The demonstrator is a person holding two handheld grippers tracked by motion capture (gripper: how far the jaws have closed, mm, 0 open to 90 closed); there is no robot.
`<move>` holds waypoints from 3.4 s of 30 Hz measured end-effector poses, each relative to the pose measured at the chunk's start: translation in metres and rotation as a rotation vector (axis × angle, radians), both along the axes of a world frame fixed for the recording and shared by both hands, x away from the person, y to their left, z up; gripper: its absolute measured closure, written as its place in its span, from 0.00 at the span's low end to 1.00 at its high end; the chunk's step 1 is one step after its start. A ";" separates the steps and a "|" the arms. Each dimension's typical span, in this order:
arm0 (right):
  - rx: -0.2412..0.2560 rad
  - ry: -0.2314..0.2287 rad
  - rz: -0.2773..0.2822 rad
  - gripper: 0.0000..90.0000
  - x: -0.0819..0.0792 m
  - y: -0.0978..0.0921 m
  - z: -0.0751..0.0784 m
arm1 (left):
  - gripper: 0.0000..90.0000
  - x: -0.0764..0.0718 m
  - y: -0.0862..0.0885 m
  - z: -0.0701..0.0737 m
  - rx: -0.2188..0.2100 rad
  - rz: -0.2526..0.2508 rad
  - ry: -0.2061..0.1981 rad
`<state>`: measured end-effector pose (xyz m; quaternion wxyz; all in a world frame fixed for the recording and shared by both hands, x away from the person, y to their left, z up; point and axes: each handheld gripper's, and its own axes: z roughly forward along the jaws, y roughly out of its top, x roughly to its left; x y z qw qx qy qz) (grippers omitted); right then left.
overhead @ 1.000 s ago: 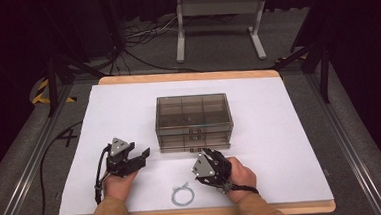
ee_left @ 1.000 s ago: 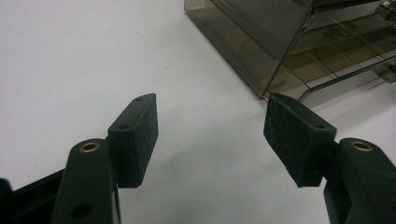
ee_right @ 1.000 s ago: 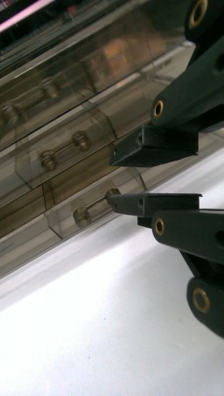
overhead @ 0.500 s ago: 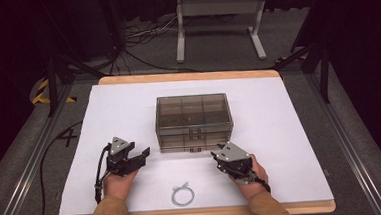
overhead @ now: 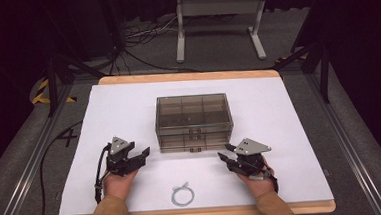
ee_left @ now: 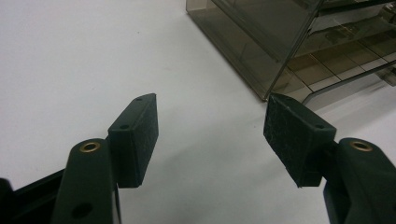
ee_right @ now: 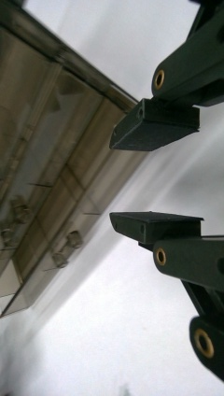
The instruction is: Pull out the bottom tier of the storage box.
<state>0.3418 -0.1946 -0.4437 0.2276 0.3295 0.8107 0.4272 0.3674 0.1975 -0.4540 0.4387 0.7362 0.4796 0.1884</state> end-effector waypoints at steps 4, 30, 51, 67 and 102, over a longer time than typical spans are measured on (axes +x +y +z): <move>0.033 -0.001 0.031 0.62 -0.001 -0.001 -0.001 | 0.40 0.000 0.000 0.000 0.001 0.001 0.000; 0.007 0.121 0.093 0.71 0.013 -0.010 0.009 | 0.40 0.000 0.000 0.000 -0.003 0.001 -0.001; -0.139 0.115 0.254 0.79 0.033 0.004 0.047 | 0.40 -0.001 0.002 0.000 -0.011 -0.001 0.001; -0.227 0.129 0.302 0.79 0.045 0.017 0.052 | 0.40 -0.001 0.002 0.000 -0.008 -0.004 -0.001; -0.364 0.165 0.349 0.77 0.061 0.039 0.043 | 0.40 0.000 0.002 0.000 -0.009 -0.006 -0.001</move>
